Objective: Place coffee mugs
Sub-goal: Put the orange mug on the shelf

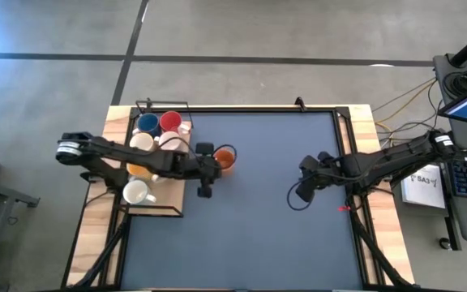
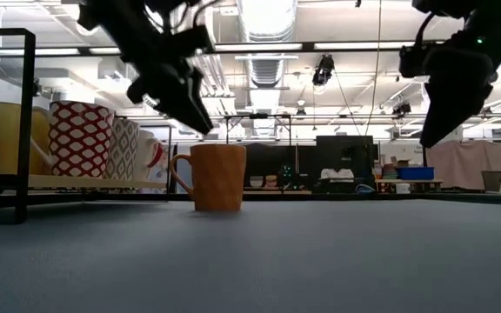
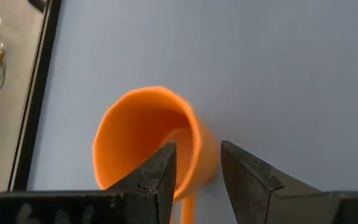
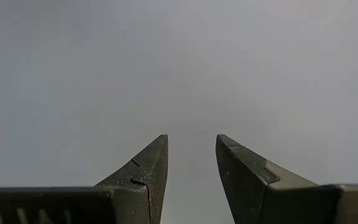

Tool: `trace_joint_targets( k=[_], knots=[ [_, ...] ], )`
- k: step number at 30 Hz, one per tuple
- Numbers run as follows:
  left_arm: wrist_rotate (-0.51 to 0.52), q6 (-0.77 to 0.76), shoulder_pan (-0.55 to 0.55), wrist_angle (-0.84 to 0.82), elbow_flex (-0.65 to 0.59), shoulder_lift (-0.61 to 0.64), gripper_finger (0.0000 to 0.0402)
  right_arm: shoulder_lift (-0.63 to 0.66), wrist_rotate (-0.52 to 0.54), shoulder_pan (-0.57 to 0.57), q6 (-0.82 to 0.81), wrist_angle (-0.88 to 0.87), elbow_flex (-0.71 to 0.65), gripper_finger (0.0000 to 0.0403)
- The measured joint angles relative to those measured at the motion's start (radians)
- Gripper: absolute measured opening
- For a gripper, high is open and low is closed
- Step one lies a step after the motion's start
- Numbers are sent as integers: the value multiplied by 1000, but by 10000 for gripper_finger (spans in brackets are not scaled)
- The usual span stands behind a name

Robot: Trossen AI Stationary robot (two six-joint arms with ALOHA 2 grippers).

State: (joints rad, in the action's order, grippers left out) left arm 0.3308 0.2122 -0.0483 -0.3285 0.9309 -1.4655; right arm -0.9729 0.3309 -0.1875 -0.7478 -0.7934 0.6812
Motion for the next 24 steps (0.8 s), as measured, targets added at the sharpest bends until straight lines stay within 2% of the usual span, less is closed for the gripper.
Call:
trace_joint_targets(
  k=[7, 15, 21, 24],
  knots=[
    [-79, 9, 44, 19, 0, -60, 108, 32, -28, 0, 4, 100, -99, 125],
    [-79, 16, 78, 48, 0, -95, 104, 61, -53, 0, 56, 292, -219, 125],
    [-84, 15, 84, 45, 0, -101, 81, 63, -54, 0, 84, 385, -279, 125],
    [-84, 15, 86, 45, 0, -101, 72, 63, -54, 0, 104, 497, -325, 125]
  ],
)
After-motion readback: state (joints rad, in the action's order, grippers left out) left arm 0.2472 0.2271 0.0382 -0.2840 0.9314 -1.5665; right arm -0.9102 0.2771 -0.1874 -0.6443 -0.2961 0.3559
